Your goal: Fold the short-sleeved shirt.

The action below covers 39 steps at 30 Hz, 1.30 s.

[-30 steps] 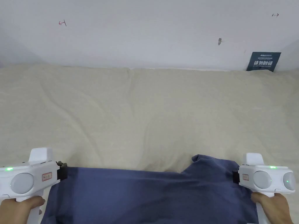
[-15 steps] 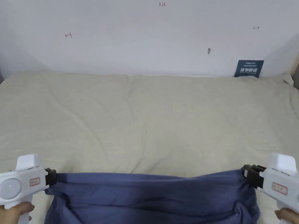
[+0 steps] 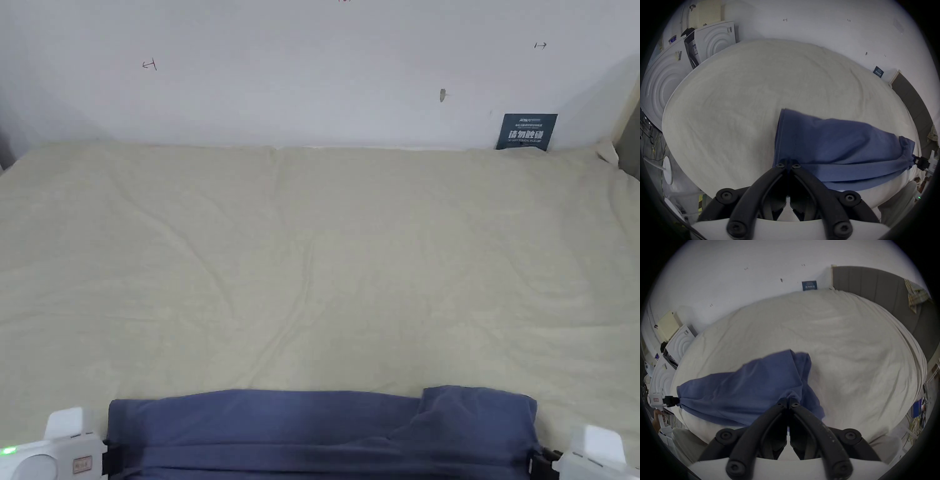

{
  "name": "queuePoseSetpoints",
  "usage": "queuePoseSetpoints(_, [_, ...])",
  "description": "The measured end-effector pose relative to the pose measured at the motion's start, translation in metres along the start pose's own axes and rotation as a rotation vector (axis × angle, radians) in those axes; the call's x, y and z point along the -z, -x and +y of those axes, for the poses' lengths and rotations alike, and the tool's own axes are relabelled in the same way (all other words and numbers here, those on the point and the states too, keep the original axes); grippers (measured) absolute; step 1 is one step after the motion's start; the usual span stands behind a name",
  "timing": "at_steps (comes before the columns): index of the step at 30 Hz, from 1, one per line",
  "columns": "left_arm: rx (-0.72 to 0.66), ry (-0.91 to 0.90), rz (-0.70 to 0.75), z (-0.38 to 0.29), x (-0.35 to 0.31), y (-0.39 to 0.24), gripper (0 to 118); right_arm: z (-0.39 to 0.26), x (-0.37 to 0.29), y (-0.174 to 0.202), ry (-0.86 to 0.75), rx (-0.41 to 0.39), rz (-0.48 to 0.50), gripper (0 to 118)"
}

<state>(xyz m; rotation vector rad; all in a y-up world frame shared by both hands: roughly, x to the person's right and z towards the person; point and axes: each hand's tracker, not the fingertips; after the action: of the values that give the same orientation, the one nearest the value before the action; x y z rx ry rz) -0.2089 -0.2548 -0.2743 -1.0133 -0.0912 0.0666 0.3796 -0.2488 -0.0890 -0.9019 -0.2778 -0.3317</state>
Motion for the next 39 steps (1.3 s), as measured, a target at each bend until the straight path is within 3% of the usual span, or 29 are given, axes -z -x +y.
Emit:
queuePoseSetpoints(3, [-0.009, -0.01, 0.003, -0.001, 0.001, -0.001, 3, -0.002, 0.004, 0.0, 0.011, -0.001, -0.015, 4])
queuePoseSetpoints(4, [-0.006, -0.013, 0.005, -0.001, -0.003, -0.003, 9, -0.001, 0.001, 0.002, 0.011, -0.003, -0.015, 4])
queuePoseSetpoints(5, [-0.002, -0.014, 0.007, 0.002, -0.007, -0.004, 29, 0.001, -0.006, 0.006, 0.002, -0.01, -0.013, 10])
queuePoseSetpoints(6, [0.0, -0.016, 0.002, 0.005, -0.01, -0.005, 54, 0.005, -0.013, 0.011, -0.021, -0.019, -0.019, 22])
queuePoseSetpoints(7, [0.0, -0.022, -0.006, 0.007, -0.015, -0.006, 80, 0.011, -0.02, 0.016, -0.06, -0.04, -0.045, 44])
queuePoseSetpoints(8, [0.002, -0.045, -0.015, 0.009, -0.024, -0.011, 106, 0.017, -0.027, 0.02, -0.093, -0.059, -0.054, 78])
queuePoseSetpoints(9, [0.006, -0.085, -0.02, 0.012, -0.033, -0.015, 111, 0.024, -0.034, 0.024, -0.125, -0.07, -0.053, 99])
queuePoseSetpoints(10, [0.01, -0.164, -0.03, 0.017, -0.045, -0.02, 110, 0.031, -0.045, 0.032, -0.177, -0.076, -0.044, 111])
queuePoseSetpoints(11, [0.023, -0.219, -0.052, 0.024, -0.055, -0.026, 109, 0.038, -0.056, 0.038, -0.238, -0.083, -0.029, 114])
queuePoseSetpoints(21, [0.12, -0.72, -0.055, 0.064, -0.152, -0.1, 108, 0.087, -0.138, 0.116, -0.728, -0.189, -0.025, 114])
queuePoseSetpoints(23, [0.109, -0.773, -0.061, 0.065, -0.159, -0.108, 101, 0.087, -0.145, 0.13, -0.777, -0.226, -0.054, 109])
queuePoseSetpoints(25, [0.101, -0.818, -0.072, 0.064, -0.163, -0.115, 84, 0.084, -0.149, 0.14, -0.812, -0.264, -0.062, 89])
queuePoseSetpoints(27, [0.107, -0.839, -0.091, 0.061, -0.165, -0.118, 80, 0.082, -0.151, 0.146, -0.821, -0.274, -0.065, 84])
queuePoseSetpoints(28, [0.112, -0.849, -0.095, 0.06, -0.165, -0.121, 70, 0.08, -0.152, 0.15, -0.827, -0.278, -0.071, 73])
queuePoseSetpoints(29, [0.121, -0.857, -0.105, 0.058, -0.165, -0.122, 42, 0.079, -0.152, 0.152, -0.834, -0.284, -0.078, 43])
queuePoseSetpoints(31, [0.129, -0.862, -0.093, 0.056, -0.163, -0.124, 0, 0.078, -0.151, 0.153, -0.842, -0.285, -0.083, 6])
queuePoseSetpoints(33, [0.15, -0.846, -0.132, 0.057, -0.16, -0.124, 0, 0.078, -0.151, 0.152, -0.843, -0.282, -0.067, 1])
queuePoseSetpoints(39, [0.146, -0.781, -0.137, 0.059, -0.152, -0.115, 0, 0.082, -0.145, 0.153, -0.818, -0.271, -0.044, 1])
